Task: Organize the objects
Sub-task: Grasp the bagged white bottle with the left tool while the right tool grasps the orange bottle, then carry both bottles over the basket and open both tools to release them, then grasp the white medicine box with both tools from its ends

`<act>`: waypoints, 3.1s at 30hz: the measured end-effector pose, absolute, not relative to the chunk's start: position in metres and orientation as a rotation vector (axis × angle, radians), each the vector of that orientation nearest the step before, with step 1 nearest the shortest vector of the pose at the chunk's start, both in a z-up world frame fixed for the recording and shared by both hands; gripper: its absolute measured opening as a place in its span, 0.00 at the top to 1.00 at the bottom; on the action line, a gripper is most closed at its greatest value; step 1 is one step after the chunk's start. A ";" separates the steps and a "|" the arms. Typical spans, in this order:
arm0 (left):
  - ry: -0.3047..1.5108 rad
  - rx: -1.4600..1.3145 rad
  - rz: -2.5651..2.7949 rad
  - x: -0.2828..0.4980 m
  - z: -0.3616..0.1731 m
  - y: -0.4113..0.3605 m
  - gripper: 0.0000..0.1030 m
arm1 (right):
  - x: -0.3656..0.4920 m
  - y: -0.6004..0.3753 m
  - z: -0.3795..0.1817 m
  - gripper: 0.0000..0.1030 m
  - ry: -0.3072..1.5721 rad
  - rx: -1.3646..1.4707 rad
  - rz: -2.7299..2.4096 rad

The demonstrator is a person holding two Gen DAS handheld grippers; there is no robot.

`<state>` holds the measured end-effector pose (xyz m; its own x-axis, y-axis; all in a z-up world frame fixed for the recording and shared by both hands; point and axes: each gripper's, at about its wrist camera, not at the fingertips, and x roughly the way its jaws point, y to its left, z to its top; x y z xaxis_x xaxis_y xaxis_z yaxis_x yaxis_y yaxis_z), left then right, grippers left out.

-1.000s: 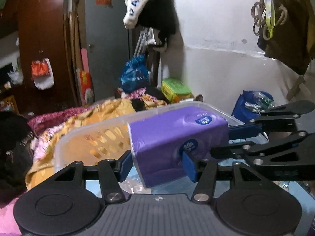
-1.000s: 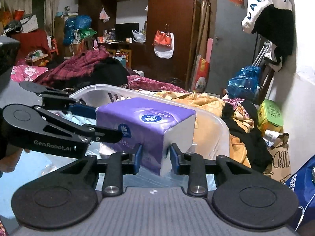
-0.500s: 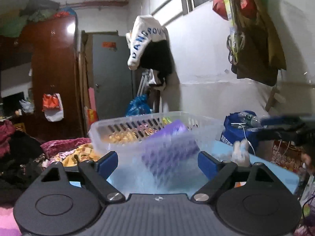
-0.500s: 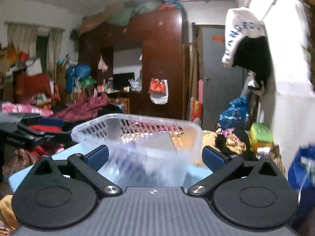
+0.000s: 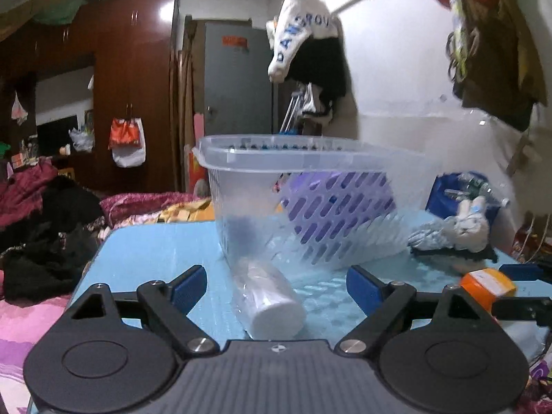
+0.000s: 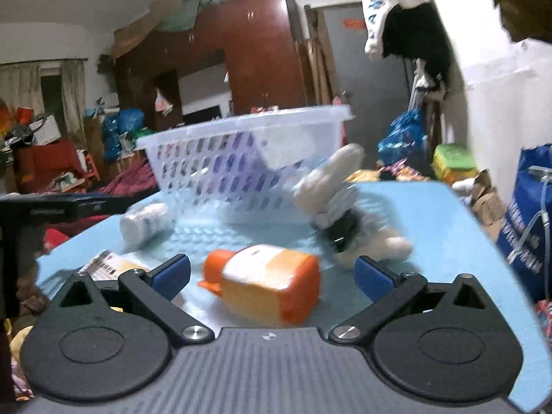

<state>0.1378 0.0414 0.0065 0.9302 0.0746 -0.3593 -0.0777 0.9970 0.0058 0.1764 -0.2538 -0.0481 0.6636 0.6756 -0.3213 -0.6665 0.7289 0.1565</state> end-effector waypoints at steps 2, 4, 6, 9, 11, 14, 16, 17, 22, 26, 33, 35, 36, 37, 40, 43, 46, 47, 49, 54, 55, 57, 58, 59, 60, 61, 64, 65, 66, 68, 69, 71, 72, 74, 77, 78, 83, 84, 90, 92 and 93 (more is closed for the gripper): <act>0.399 -0.018 0.089 0.147 0.003 0.046 0.12 | 0.175 -0.248 -0.048 0.00 0.377 -0.003 0.749; 0.422 -0.027 0.098 0.151 -0.001 0.049 0.12 | 0.174 -0.244 -0.051 0.03 0.389 -0.030 0.735; 0.450 -0.028 0.099 0.156 -0.004 0.052 0.12 | 0.176 -0.242 -0.053 0.07 0.402 -0.020 0.751; 0.499 -0.033 0.093 0.162 -0.010 0.055 0.12 | 0.172 -0.240 -0.058 0.13 0.397 -0.061 0.730; 0.501 -0.051 0.081 0.162 -0.010 0.057 0.16 | 0.174 -0.244 -0.058 0.31 0.389 -0.049 0.731; 0.535 -0.063 0.079 0.166 -0.014 0.061 0.46 | 0.163 -0.247 -0.058 0.30 0.391 -0.027 0.762; 0.536 -0.073 0.064 0.165 -0.014 0.063 0.46 | 0.160 -0.244 -0.057 0.30 0.384 -0.049 0.760; 0.532 -0.066 0.059 0.163 -0.014 0.063 0.47 | 0.159 -0.244 -0.057 0.30 0.382 -0.051 0.758; 0.475 -0.087 0.036 0.152 -0.012 0.066 0.47 | 0.159 -0.247 -0.054 0.30 0.370 -0.027 0.764; 0.401 -0.109 0.015 0.141 -0.005 0.068 0.47 | 0.153 -0.250 -0.044 0.30 0.330 -0.009 0.770; 0.214 -0.108 -0.063 0.105 0.042 0.052 0.47 | 0.146 -0.254 -0.005 0.30 0.239 0.037 0.810; 0.185 -0.068 -0.072 0.110 0.067 0.044 0.47 | 0.147 -0.253 0.013 0.30 0.202 0.046 0.803; 0.189 -0.058 -0.074 0.118 0.079 0.042 0.47 | 0.151 -0.252 0.024 0.30 0.190 0.054 0.806; 0.197 -0.051 -0.073 0.131 0.091 0.040 0.47 | 0.157 -0.249 0.037 0.30 0.174 0.056 0.805; 0.287 -0.026 -0.021 0.183 0.114 0.037 0.47 | 0.180 -0.228 0.069 0.30 0.139 0.013 0.747; 0.408 -0.016 0.049 0.236 0.116 0.041 0.47 | 0.220 -0.197 0.086 0.30 0.197 -0.020 0.712; 0.469 -0.033 0.077 0.260 0.110 0.048 0.47 | 0.253 -0.171 0.086 0.30 0.249 -0.057 0.644; 0.486 -0.040 0.086 0.264 0.108 0.051 0.47 | 0.262 -0.165 0.084 0.30 0.262 -0.060 0.640; 0.496 -0.047 0.090 0.267 0.105 0.053 0.47 | 0.277 -0.154 0.079 0.30 0.301 -0.058 0.649; 0.488 -0.060 0.094 0.262 0.097 0.062 0.40 | 0.295 -0.130 0.069 0.30 0.339 -0.114 0.625; 0.477 -0.064 0.104 0.261 0.097 0.064 0.34 | 0.294 -0.130 0.068 0.30 0.343 -0.117 0.631; 0.438 -0.067 0.111 0.258 0.097 0.064 0.16 | 0.296 -0.128 0.066 0.30 0.360 -0.123 0.629; 0.419 -0.068 0.111 0.255 0.098 0.063 0.16 | 0.297 -0.128 0.065 0.29 0.368 -0.127 0.630; 0.403 -0.067 0.106 0.251 0.099 0.064 0.16 | 0.296 -0.129 0.066 0.27 0.373 -0.123 0.628; 0.389 -0.069 0.105 0.248 0.100 0.064 0.16 | 0.296 -0.133 0.066 0.22 0.365 -0.106 0.627; 0.374 -0.071 0.106 0.242 0.100 0.064 0.16 | 0.293 -0.137 0.067 0.10 0.350 -0.082 0.633; 0.344 -0.082 0.080 0.224 0.098 0.066 0.15 | 0.283 -0.152 0.072 0.00 0.290 -0.055 0.627; 0.338 -0.091 0.074 0.217 0.095 0.067 0.15 | 0.280 -0.158 0.073 0.00 0.274 -0.050 0.623; 0.331 -0.097 0.069 0.212 0.093 0.067 0.14 | 0.278 -0.164 0.075 0.00 0.267 -0.037 0.621; 0.309 -0.100 0.050 0.195 0.086 0.067 0.14 | 0.274 -0.177 0.075 0.00 0.278 0.004 0.639; 0.303 -0.097 0.042 0.188 0.083 0.067 0.14 | 0.270 -0.185 0.073 0.00 0.282 0.015 0.653; 0.287 -0.082 0.030 0.169 0.074 0.065 0.13 | 0.259 -0.200 0.067 0.00 0.277 0.016 0.666; 0.282 -0.067 0.027 0.161 0.069 0.062 0.13 | 0.251 -0.208 0.063 0.00 0.265 0.015 0.670; 0.260 -0.041 0.014 0.140 0.057 0.057 0.12 | 0.235 -0.229 0.051 0.00 0.244 0.034 0.679; 0.256 -0.016 -0.013 0.115 0.036 0.050 0.12 | 0.210 -0.256 0.028 0.00 0.253 0.079 0.717; 0.262 -0.009 -0.019 0.110 0.030 0.049 0.12 | 0.205 -0.260 0.021 0.00 0.262 0.078 0.724; 0.252 -0.040 -0.061 0.084 0.005 0.053 0.12 | 0.174 -0.277 -0.017 0.00 0.292 0.097 0.778; 0.245 -0.053 -0.072 0.080 0.003 0.055 0.12 | 0.170 -0.279 -0.021 0.00 0.293 0.115 0.789; 0.201 -0.035 -0.118 0.038 -0.016 0.048 0.12 | 0.142 -0.279 -0.036 0.00 0.222 0.166 0.882; 0.212 -0.020 -0.139 0.032 -0.023 0.042 0.12 | 0.132 -0.271 -0.039 0.00 0.213 0.119 0.906; 0.219 -0.007 -0.152 0.031 -0.027 0.038 0.12 | 0.129 -0.268 -0.042 0.00 0.211 0.101 0.917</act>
